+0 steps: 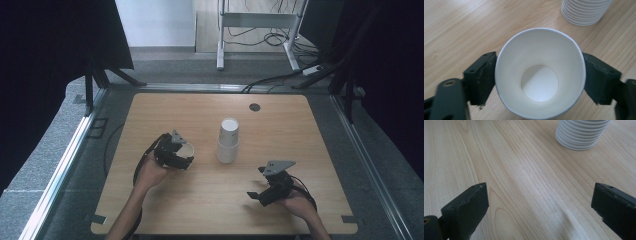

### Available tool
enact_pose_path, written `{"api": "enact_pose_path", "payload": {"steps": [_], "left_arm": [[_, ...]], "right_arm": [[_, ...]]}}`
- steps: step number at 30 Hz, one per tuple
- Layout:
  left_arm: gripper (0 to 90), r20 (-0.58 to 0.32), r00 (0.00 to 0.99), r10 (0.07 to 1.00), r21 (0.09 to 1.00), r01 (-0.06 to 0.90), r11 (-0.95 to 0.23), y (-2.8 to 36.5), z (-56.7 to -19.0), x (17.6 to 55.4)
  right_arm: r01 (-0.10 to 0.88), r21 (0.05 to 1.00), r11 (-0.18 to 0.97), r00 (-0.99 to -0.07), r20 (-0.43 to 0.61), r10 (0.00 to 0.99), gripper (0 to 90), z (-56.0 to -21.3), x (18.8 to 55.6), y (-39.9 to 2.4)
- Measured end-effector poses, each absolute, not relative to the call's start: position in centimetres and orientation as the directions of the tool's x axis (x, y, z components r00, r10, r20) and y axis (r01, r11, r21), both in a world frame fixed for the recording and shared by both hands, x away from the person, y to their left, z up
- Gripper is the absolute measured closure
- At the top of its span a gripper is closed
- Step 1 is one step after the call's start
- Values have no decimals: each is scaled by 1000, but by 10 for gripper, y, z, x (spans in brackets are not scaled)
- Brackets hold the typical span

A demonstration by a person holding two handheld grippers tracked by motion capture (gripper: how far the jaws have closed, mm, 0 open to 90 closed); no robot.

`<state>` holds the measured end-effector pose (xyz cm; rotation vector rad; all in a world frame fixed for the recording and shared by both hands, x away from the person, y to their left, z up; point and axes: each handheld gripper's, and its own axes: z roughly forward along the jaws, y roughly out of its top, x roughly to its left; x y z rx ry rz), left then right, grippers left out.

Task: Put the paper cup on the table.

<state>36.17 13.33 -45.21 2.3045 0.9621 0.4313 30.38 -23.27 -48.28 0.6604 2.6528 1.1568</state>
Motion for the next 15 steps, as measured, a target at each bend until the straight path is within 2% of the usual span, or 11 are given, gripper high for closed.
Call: {"api": "enact_pose_path", "payload": {"steps": [9, 15], "left_arm": [[102, 33, 678, 734, 698, 510, -502, 140, -438, 354], [59, 50, 690, 722, 718, 478, -506, 141, -430, 341]], "right_arm": [[329, 732, 597, -884, 16, 467, 11, -481, 304, -234], [331, 735, 591, -882, 19, 471, 12, -480, 304, -236]]}}
